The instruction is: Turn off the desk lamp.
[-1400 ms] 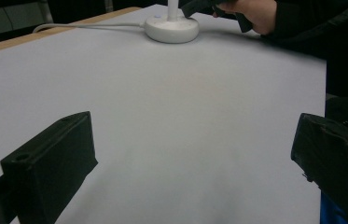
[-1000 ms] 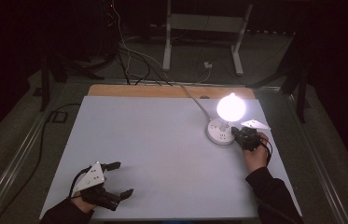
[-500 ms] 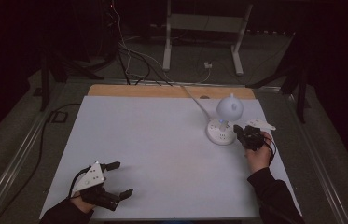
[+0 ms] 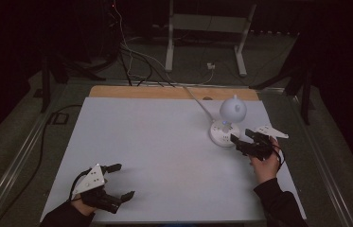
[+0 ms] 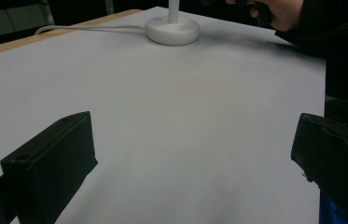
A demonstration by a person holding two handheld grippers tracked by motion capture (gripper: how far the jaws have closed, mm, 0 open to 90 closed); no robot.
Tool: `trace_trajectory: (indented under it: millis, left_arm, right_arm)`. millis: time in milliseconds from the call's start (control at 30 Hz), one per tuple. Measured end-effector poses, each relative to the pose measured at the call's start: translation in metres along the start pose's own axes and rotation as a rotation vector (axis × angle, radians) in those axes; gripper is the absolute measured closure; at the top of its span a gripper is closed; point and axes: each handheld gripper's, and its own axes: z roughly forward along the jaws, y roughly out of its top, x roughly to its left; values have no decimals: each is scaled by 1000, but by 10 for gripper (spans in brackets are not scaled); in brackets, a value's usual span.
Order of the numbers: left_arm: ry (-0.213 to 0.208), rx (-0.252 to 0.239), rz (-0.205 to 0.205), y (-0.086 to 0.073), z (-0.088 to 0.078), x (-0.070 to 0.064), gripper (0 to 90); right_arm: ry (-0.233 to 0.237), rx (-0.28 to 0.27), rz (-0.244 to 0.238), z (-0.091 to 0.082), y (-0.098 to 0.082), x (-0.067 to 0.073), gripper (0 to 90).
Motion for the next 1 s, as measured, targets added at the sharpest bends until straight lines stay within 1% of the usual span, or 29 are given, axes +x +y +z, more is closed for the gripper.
trace_trajectory:
  millis: [33, 100, 167, 267, 333, 400, 433, 467, 500, 533, 633, 667, 700, 733, 800, 833, 900, 1000]
  left_arm:
    - [0, -3, 1, 0, 0, 0, 4]
    - [0, -2, 2, 0, 0, 0, 4]
    - [0, -1, 5, 0, 0, 0, 4]
    - [-2, -6, 2, 1, 0, -1, 4]
    - [-1, -3, 4, 0, 0, 0, 5]
    - [-1, -2, 5, 0, 0, -1, 4]
    - [-2, -6, 3, 1, 0, -1, 4]
    - [-3, -7, 1, 1, 0, -1, 5]
    - [-3, -6, 2, 1, 0, -1, 5]
    - [-1, -4, 5, 0, 0, -1, 4]
    - [-4, -7, 4, 1, 0, -1, 4]
    - [-3, -5, 4, 1, 0, -1, 4]
    - [-2, -3, 4, 0, -1, -2, 5]
    - [-2, -2, 5, 0, -1, -2, 5]
    - [-1, -6, 8, 1, -1, -2, 4]
    - [-2, -7, 7, 1, -1, -2, 4]
    - [-3, -3, 7, 0, -1, -2, 4]
    - [-4, -4, 8, 1, 0, -2, 4]
  right_arm:
    - [20, -5, -7, -3, -1, 1, 126]
    - [54, -9, -10, -9, -2, 5, 83]
    - [106, -12, -7, -14, -3, 9, 8]
    - [156, 3, -29, -20, -6, 17, 0]
    - [190, 18, -35, -22, -10, 22, 0]
    - [201, -10, -66, -25, -15, 27, 0]
    - [201, -10, -66, -25, -15, 27, 0]
    - [231, 10, -87, -27, -19, 31, 0]
    - [231, 10, -87, -27, -19, 31, 0]
    - [255, 26, -95, -29, -24, 35, 0]
    - [290, 51, -99, -33, -32, 42, 0]
    - [290, 51, -99, -33, -32, 42, 0]
    - [309, 77, -107, -35, -37, 46, 0]
    - [309, 77, -107, -35, -37, 46, 0]
    - [332, 97, -128, -39, -42, 53, 0]
    - [332, 97, -128, -39, -42, 53, 0]
    - [335, 102, -148, -42, -45, 56, 0]
    - [357, 108, -160, -46, -50, 57, 0]
